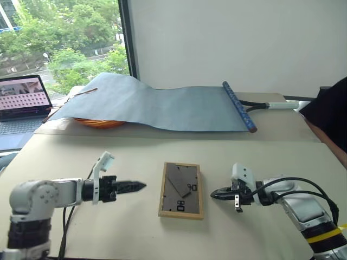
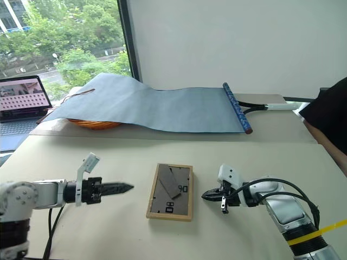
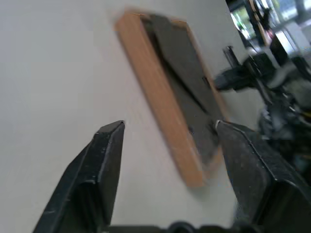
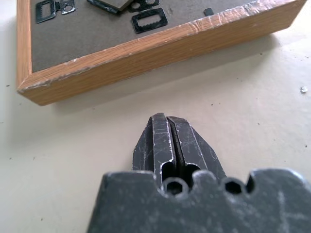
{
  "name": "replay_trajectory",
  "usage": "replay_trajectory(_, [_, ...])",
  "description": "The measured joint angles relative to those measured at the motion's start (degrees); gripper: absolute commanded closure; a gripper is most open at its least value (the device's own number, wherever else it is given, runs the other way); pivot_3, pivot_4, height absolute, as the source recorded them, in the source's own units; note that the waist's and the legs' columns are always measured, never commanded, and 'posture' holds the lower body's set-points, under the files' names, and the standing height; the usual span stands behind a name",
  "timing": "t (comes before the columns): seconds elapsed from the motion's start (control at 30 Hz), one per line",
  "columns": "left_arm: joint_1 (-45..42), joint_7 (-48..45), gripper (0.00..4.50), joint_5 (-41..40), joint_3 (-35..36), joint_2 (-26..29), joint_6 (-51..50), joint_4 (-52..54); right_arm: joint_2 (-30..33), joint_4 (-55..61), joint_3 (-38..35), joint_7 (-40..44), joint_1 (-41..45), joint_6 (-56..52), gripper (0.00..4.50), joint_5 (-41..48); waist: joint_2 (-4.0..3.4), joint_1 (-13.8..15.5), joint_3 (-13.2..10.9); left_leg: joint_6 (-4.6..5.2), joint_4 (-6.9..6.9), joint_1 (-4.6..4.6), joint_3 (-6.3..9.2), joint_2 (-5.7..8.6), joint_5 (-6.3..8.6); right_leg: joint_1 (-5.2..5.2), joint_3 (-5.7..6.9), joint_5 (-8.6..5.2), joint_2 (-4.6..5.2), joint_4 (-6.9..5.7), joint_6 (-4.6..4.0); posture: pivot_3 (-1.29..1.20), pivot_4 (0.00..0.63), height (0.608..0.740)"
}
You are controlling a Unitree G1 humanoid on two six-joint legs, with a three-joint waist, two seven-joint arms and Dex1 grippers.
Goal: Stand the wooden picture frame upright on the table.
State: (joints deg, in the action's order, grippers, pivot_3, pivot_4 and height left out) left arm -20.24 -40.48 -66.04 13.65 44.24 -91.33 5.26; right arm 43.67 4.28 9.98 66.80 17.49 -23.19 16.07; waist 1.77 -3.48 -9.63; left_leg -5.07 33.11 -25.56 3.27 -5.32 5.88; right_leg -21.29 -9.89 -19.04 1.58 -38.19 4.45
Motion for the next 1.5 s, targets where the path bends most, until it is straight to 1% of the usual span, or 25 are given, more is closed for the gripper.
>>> replay_trajectory(0.07, [-1.8, 4.7, 0.08, -5.0, -2.6, -1.1, -0.6, -4.0, -0.5, -0.3, 0.1, 0.5, 0.0, 1.4, 4.50, -0.1, 0.01, -0.1, 0.0, 0.00, -0.02, 0.00, 0.04, 0.00, 0.00, 0.00, 0.02, 0.01, -0.02, -0.01, -0.02, 0.00, 0.150, 0.740])
replay_trajectory(0.2, [-3.6, 13.4, 0.08, -11.3, -6.8, -3.2, -1.0, -6.2, -1.7, -1.9, 1.2, 0.7, 0.2, 4.2, 4.50, -1.7, 0.03, -0.1, 0.0, -0.01, -0.01, -0.02, 0.04, 0.02, -0.01, 0.01, 0.03, 0.09, 0.00, 0.02, -0.15, 0.00, 0.150, 0.740])
replay_trajectory(0.3, [-4.8, 21.7, 0.08, -15.5, -9.0, -10.0, -1.0, -7.9, -3.5, -4.3, 2.4, 0.6, 2.3, 6.7, 4.50, -3.6, 0.04, 0.1, 0.0, -0.01, 0.06, 0.04, 0.07, 0.02, -0.01, 0.09, 0.03, 0.22, -0.02, -0.01, -0.34, 0.00, 0.150, 0.740])
replay_trajectory(0.37, [-5.8, 25.7, 0.08, -17.0, -9.1, -12.6, -1.0, -9.0, -4.5, -5.4, 2.7, 0.6, 2.9, 7.6, 4.50, -3.8, 0.02, 0.1, 0.0, -0.02, 0.09, 0.08, 0.07, 0.02, -0.02, 0.16, 0.04, 0.23, -0.02, -0.01, -0.33, 0.00, 0.150, 0.740])
replay_trajectory(0.43, [-7.3, 30.7, 0.08, -18.3, -8.8, -16.6, -1.0, -10.5, -5.6, -6.9, 2.8, 0.6, 4.1, 8.0, 4.50, -4.4, 0.01, 0.4, 0.0, -0.03, 0.20, 0.16, 0.09, 0.06, -0.03, 0.29, 0.04, 0.26, 0.00, -0.01, -0.26, 0.00, 0.150, 0.740])
replay_trajectory(0.5, [-8.0, 33.8, 0.08, -20.0, -8.9, -18.6, -0.8, -11.5, -7.0, -7.5, 2.9, 0.3, 4.6, 8.0, 4.50, -4.6, 0.01, 0.5, 0.0, -0.07, 0.22, 0.13, 0.10, 0.07, -0.05, 0.26, 0.03, 0.29, 0.00, -0.01, -0.20, 0.00, 0.150, 0.740])
replay_trajectory(0.63, [-8.3, 41.0, 0.08, -25.5, -8.7, -21.3, 2.6, -13.5, -8.7, -7.5, 3.4, 0.5, 4.7, 8.0, 4.50, -4.6, 0.01, 1.0, 0.0, -0.08, 0.21, 0.04, 0.11, 0.08, -0.06, 0.22, 0.03, 0.32, 0.01, 0.00, -0.26, 0.00, 0.150, 0.740])
replay_trajectory(0.77, [-7.4, 47.6, 0.08, -32.6, -8.2, -21.5, 8.3, -13.0, -8.8, -6.9, 3.4, 0.4, 4.4, 8.0, 4.50, -4.7, 0.01, 1.1, 0.0, -0.08, 0.19, 0.04, 0.12, 0.09, -0.06, 0.21, 0.03, 0.33, 0.01, 0.00, -0.28, 0.00, 0.150, 0.740])
replay_trajectory(0.87, [-5.9, 50.9, 0.69, -35.8, -8.6, -20.8, 11.3, -12.4, -8.8, -6.2, 3.5, 0.3, 4.0, 8.0, 4.50, -4.8, 0.01, 1.0, 0.0, -0.08, 0.17, 0.05, 0.12, 0.09, -0.06, 0.20, 0.03, 0.33, 0.01, 0.01, -0.28, 0.00, 0.150, 0.740])
replay_trajectory(0.9, [-5.3, 51.9, 0.98, -37.5, -9.1, -19.7, 12.2, -12.2, -8.8, -6.2, 3.6, 0.2, 4.0, 8.0, 4.50, -4.8, 0.01, 1.0, 0.0, -0.08, 0.17, 0.05, 0.12, 0.09, -0.06, 0.19, 0.03, 0.34, 0.01, 0.01, -0.29, 0.00, 0.150, 0.740])
replay_trajectory(0.93, [-5.0, 52.3, 1.34, -38.4, -9.2, -18.9, 12.8, -11.9, -8.8, -6.1, 3.6, 0.2, 3.9, 8.0, 4.50, -4.8, 0.01, 1.0, 0.0, -0.09, 0.17, 0.05, 0.12, 0.09, -0.06, 0.19, 0.03, 0.33, 0.01, 0.01, -0.28, 0.00, 0.150, 0.740])
replay_trajectory(0.97, [-4.8, 52.6, 1.61, -39.5, -9.3, -18.3, 13.4, -11.7, -8.8, -6.1, 3.6, 0.2, 3.9, 8.0, 4.50, -4.8, 0.01, 1.0, 0.0, -0.09, 0.17, 0.05, 0.12, 0.09, -0.06, 0.19, 0.03, 0.33, 0.01, 0.01, -0.29, 0.00, 0.150, 0.740])
replay_trajectory(1.0, [-4.4, 53.1, 2.12, -41.4, -9.9, -17.3, 14.3, -11.2, -8.8, -6.1, 3.6, 0.2, 3.9, 8.0, 4.50, -4.8, 0.01, 1.0, 0.0, -0.09, 0.17, 0.04, 0.12, 0.09, -0.06, 0.19, 0.03, 0.33, 0.01, 0.02, -0.28, 0.00, 0.150, 0.740])
replay_trajectory(1.03, [-4.2, 53.3, 2.34, -42.2, -10.2, -16.9, 14.8, -10.9, -8.8, -6.1, 3.6, 0.2, 3.9, 8.0, 4.50, -4.8, 0.01, 1.1, 0.0, -0.09, 0.17, 0.04, 0.12, 0.09, -0.06, 0.19, 0.03, 0.33, 0.02, 0.03, -0.28, 0.00, 0.150, 0.740])
replay_trajectory(1.07, [-4.2, 53.4, 2.65, -43.0, -10.5, -16.6, 15.4, -10.7, -8.8, -6.1, 3.6, 0.2, 3.9, 8.0, 4.50, -4.8, 0.01, 1.1, 0.0, -0.09, 0.17, 0.04, 0.12, 0.10, -0.06, 0.19, 0.03, 0.33, 0.02, 0.04, -0.28, 0.00, 0.150, 0.740])
replay_trajectory(1.1, [-4.1, 53.5, 3.17, -43.9, -11.0, -16.2, 16.3, -10.5, -8.8, -6.1, 3.6, 0.2, 4.0, 8.0, 4.50, -4.8, 0.01, 1.1, 0.0, -0.10, 0.17, 0.04, 0.12, 0.10, -0.07, 0.19, 0.03, 0.33, 0.02, 0.06, -0.28, 0.00, 0.150, 0.740])
replay_trajectory(1.13, [-4.1, 53.4, 3.28, -44.4, -11.4, -16.2, 16.7, -10.4, -8.8, -6.1, 3.6, 0.3, 4.1, 7.7, 4.50, -4.7, 0.01, 1.1, 0.0, -0.10, 0.17, 0.04, 0.12, 0.10, -0.07, 0.19, 0.03, 0.33, 0.02, 0.06, -0.28, 0.00, 0.150, 0.740])
replay_trajectory(1.23, [-4.1, 53.1, 3.28, -44.6, -12.4, -16.2, 17.9, -10.4, -8.0, -6.1, 2.1, 0.1, 4.6, 4.9, 4.50, -3.4, 0.01, 1.2, 0.0, -0.11, 0.17, 0.00, 0.11, 0.14, -0.07, 0.15, 0.03, 0.33, 0.06, 0.07, -0.28, 0.00, 0.150, 0.740])
replay_trajectory(1.37, [-4.2, 51.6, 3.28, -44.6, -12.8, -15.0, 17.8, -10.6, -4.6, -6.1, -4.9, -1.0, 7.5, -2.0, 4.50, 1.5, 0.00, 1.3, 0.0, -0.11, 0.15, -0.04, 0.11, 0.19, -0.08, 0.10, 0.03, 0.33, 0.10, 0.08, -0.29, 0.00, 0.150, 0.740])
replay_trajectory(1.43, [-4.3, 49.9, 3.28, -44.6, -12.7, -13.4, 17.4, -10.9, -3.6, -6.1, -9.2, -1.3, 9.5, -6.2, 3.91, 5.2, 0.01, 1.2, 0.0, -0.11, 0.08, -0.04, 0.12, 0.19, -0.08, 0.08, 0.03, 0.33, 0.10, 0.10, -0.30, 0.00, 0.150, 0.740])
replay_trajectory(1.47, [-4.7, 48.5, 3.28, -44.6, -12.7, -12.7, 17.1, -11.4, -3.7, -5.9, -11.6, -1.7, 11.3, -9.6, 3.70, 8.3, 0.01, 1.0, 0.0, -0.11, 0.04, -0.03, 0.11, 0.19, -0.08, 0.06, 0.03, 0.32, 0.10, 0.10, -0.30, 0.00, 0.150, 0.740])
replay_trajectory(1.5, [-5.2, 47.4, 3.28, -44.6, -12.7, -12.4, 16.8, -11.7, -4.0, -5.4, -12.9, -1.8, 12.5, -12.4, 3.33, 10.7, 0.01, 1.0, 0.0, -0.11, -0.01, -0.03, 0.12, 0.19, -0.08, 0.05, 0.03, 0.32, 0.09, 0.10, -0.31, 0.00, 0.150, 0.740])
